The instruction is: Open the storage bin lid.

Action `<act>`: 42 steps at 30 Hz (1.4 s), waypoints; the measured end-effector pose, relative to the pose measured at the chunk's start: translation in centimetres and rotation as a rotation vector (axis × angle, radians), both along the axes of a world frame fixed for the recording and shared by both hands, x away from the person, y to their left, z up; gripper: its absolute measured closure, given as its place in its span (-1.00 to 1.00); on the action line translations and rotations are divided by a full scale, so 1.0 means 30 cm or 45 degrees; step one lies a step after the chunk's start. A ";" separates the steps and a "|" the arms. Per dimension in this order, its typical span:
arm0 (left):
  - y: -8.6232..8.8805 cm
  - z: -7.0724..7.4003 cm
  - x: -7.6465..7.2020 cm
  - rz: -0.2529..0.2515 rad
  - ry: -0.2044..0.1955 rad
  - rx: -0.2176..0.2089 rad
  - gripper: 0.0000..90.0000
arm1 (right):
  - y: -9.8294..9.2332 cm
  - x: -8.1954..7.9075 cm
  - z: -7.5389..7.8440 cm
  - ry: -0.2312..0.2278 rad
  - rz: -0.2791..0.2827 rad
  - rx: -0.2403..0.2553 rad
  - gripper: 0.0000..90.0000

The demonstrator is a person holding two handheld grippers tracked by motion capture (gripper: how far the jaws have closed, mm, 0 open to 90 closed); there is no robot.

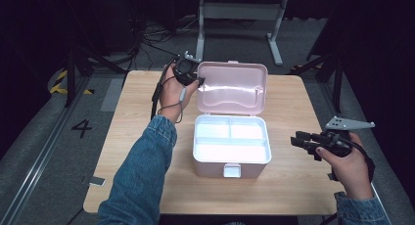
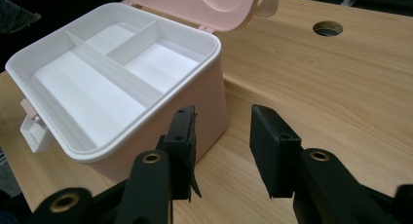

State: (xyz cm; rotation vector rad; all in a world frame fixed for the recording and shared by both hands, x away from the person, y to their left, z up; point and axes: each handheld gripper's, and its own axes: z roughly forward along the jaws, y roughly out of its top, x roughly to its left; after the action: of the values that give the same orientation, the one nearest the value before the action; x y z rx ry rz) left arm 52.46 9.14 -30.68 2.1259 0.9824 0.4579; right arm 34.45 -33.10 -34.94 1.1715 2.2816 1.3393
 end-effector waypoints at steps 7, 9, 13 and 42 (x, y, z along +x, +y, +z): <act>-0.002 -0.025 0.028 0.014 0.034 0.006 0.59 | 0.001 0.013 -0.008 0.013 0.005 -0.002 0.38; -0.004 -0.036 0.040 0.023 0.054 0.012 0.58 | -0.002 0.018 -0.011 0.020 0.001 0.002 0.38; -0.007 -0.052 0.055 0.032 0.085 0.010 0.56 | -0.008 0.024 -0.016 0.028 -0.005 0.005 0.38; -0.011 -0.187 0.121 0.048 0.266 0.070 0.57 | -0.024 0.031 -0.029 0.049 -0.017 0.018 0.33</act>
State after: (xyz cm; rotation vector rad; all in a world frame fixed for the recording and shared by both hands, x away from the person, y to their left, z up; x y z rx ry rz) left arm 56.09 8.81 -36.30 2.2415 1.1394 0.2877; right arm 35.39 -33.82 -35.80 1.2254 2.2905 1.3416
